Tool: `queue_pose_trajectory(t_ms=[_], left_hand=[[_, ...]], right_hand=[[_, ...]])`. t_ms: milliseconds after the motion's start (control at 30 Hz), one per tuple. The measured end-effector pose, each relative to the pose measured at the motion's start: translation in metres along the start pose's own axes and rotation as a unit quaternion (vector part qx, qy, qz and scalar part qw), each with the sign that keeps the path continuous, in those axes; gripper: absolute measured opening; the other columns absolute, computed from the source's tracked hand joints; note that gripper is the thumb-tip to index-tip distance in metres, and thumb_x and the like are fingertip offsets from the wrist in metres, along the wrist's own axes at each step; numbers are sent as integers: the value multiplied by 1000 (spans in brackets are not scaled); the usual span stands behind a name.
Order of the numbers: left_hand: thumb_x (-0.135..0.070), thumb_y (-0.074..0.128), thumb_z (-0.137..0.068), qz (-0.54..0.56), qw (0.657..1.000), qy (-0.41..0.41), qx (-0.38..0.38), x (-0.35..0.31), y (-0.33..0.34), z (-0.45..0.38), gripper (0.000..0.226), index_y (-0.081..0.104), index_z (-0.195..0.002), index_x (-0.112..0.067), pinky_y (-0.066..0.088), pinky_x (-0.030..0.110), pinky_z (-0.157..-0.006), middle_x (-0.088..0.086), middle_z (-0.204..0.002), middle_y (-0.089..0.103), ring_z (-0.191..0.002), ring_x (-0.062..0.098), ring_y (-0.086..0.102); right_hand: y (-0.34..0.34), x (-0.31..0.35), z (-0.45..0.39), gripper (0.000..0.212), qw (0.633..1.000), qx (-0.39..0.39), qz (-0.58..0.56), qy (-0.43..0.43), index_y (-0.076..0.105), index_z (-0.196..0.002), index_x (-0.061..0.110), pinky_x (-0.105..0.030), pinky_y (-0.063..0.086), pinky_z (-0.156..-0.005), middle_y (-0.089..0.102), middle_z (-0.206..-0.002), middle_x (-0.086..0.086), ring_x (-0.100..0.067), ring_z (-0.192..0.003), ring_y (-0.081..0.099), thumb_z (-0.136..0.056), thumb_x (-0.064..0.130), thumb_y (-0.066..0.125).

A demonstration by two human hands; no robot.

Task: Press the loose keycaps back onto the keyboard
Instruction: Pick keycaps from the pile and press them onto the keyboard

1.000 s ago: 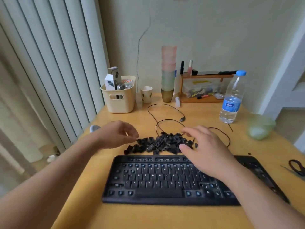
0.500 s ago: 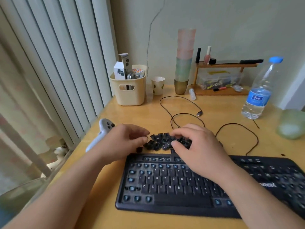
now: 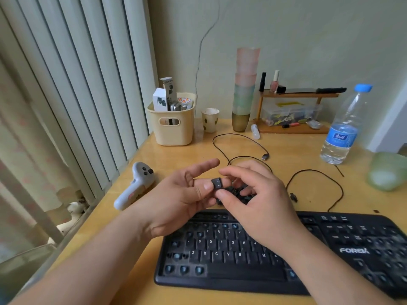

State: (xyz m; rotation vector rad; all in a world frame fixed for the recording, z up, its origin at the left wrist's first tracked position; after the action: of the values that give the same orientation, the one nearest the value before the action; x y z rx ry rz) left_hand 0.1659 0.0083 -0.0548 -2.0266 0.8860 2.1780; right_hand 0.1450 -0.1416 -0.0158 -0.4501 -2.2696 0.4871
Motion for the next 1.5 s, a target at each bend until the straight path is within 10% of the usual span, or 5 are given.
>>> queue_pose_trajectory(t_ms=[333,633,833,1333,1500], left_hand=[[-2,63,-96,-5,999,-25,29,3,4,3,53,55,-147,-14,54,40,-105,23,-120,70,-122,32,66],[-7,67,-92,-44,999,-14,4,0,0,3,46,65,-137,-14,50,25,-75,8,-84,67,-77,14,62],[3,66,-92,-4,1000,1,18,-2,1,3,52,61,-141,-13,57,35,-96,16,-115,74,-97,25,72],[8,72,-82,-48,999,-3,-18,-8,-3,8,63,61,-139,-16,59,30,-80,12,-100,72,-92,22,72],[12,73,-82,-105,994,13,-20,-11,-2,9,66,58,-139,-18,60,32,-88,13,-106,71,-90,22,70]], right_hand=[[1,1,0,25,999,14,37,-30,79,-105,25,-9,44,-81,60,-103,16,-7,-99,61,-82,18,85],[6,0,0,34,999,37,-10,-28,79,-109,28,-10,46,-84,59,-107,16,-11,-100,62,-85,4,81],[1,2,-1,37,999,19,-2,-27,76,-112,30,-14,48,-81,60,-108,18,-10,-106,60,-77,23,88],[3,0,3,33,1000,22,7,-8,77,-114,31,-22,51,-78,62,-105,16,-11,-101,62,-83,22,84],[3,3,2,37,999,26,-24,21,79,-108,31,-25,52,-75,64,-103,15,-15,-98,63,-81,53,69]])
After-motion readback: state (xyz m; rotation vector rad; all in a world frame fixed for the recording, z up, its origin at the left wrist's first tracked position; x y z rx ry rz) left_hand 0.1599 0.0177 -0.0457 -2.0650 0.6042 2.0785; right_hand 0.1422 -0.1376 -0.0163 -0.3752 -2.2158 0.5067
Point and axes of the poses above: each hand's wrist, its own z-axis away from the middle knuckle, its own y-axis out of the palm, x = y × z, the point moved 8 cm from there along -z, towards the middle knuckle
